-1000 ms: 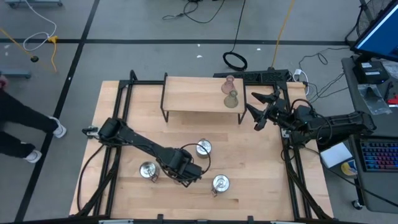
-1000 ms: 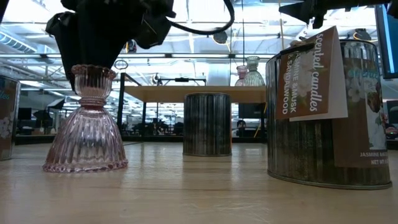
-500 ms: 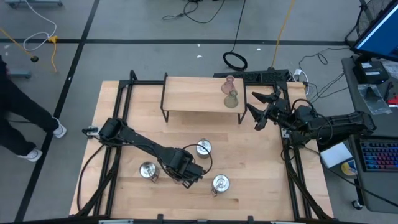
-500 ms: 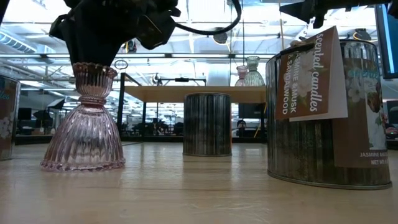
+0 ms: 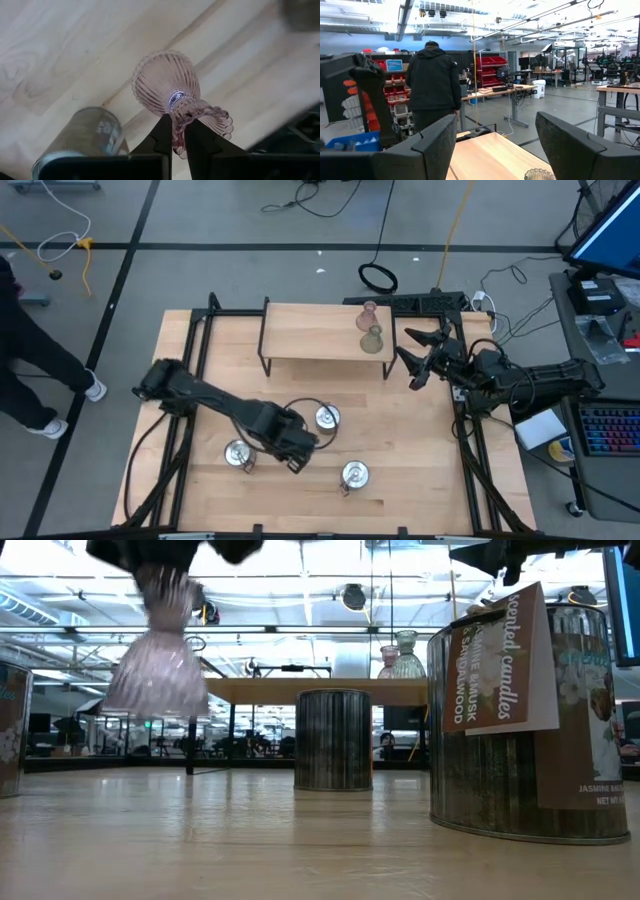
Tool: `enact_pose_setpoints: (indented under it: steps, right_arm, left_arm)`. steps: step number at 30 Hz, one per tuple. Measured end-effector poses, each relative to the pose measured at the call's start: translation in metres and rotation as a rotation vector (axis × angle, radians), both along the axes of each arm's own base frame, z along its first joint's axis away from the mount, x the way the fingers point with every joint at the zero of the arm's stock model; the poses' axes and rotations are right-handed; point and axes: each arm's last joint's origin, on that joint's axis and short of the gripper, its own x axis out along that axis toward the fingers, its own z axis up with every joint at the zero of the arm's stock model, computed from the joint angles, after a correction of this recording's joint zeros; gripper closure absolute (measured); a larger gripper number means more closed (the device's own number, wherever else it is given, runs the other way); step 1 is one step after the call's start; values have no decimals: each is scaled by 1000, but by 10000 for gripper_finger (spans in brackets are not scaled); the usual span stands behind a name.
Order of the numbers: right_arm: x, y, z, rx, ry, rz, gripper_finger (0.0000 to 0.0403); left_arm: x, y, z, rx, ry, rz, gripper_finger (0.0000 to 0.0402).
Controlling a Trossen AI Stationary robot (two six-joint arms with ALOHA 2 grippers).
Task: Pick & Place candle stick holders
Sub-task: Put the pink candle holder on the shelf
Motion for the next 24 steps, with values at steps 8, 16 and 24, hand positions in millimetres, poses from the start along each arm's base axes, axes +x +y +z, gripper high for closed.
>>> enact_pose_setpoints:
  steps: [8, 16, 24]
  right_arm:
    - [7, 6, -3, -90, 38, 199, 156]
    - [26, 10, -18, -138, 161, 294, 171]
    - [51, 13, -9, -144, 251, 306, 160]
  left_arm:
    - [-28, 29, 62, 51, -261, 126, 377]
    - [-32, 63, 102, 95, -563, 178, 377]
    - [-14, 93, 116, 92, -757, 126, 377]
